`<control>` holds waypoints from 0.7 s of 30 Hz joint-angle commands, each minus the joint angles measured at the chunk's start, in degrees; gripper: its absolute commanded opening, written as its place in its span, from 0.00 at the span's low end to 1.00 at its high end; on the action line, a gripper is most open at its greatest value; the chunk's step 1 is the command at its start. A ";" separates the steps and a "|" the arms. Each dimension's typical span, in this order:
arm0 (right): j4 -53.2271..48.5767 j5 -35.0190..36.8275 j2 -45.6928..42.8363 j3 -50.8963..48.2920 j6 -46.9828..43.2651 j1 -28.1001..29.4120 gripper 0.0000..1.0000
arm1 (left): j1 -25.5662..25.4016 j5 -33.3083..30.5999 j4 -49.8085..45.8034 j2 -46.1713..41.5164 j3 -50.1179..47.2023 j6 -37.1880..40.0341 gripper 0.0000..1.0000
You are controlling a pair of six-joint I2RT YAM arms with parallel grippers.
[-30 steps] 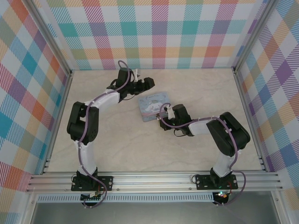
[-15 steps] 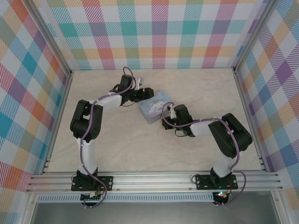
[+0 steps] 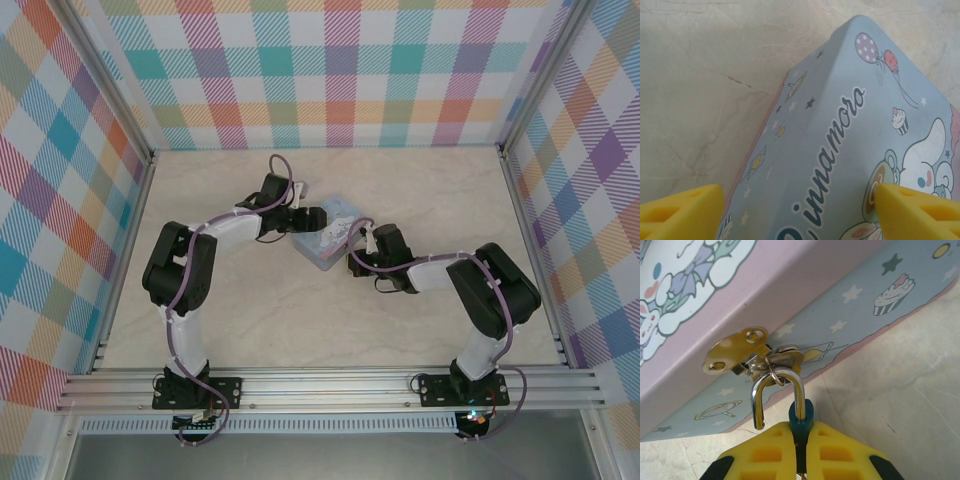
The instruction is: Unlock a padlock with a key
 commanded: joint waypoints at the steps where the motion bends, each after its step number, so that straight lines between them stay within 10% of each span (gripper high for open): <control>1: 0.00 -0.01 -0.51 -0.37 1.84 -0.59 0.04 | -1.94 -4.73 -7.50 -0.50 -0.12 5.08 0.77; 21: -0.44 -2.44 0.76 3.62 7.70 -4.46 0.02 | -5.39 -13.72 -13.42 1.99 -0.50 11.21 0.74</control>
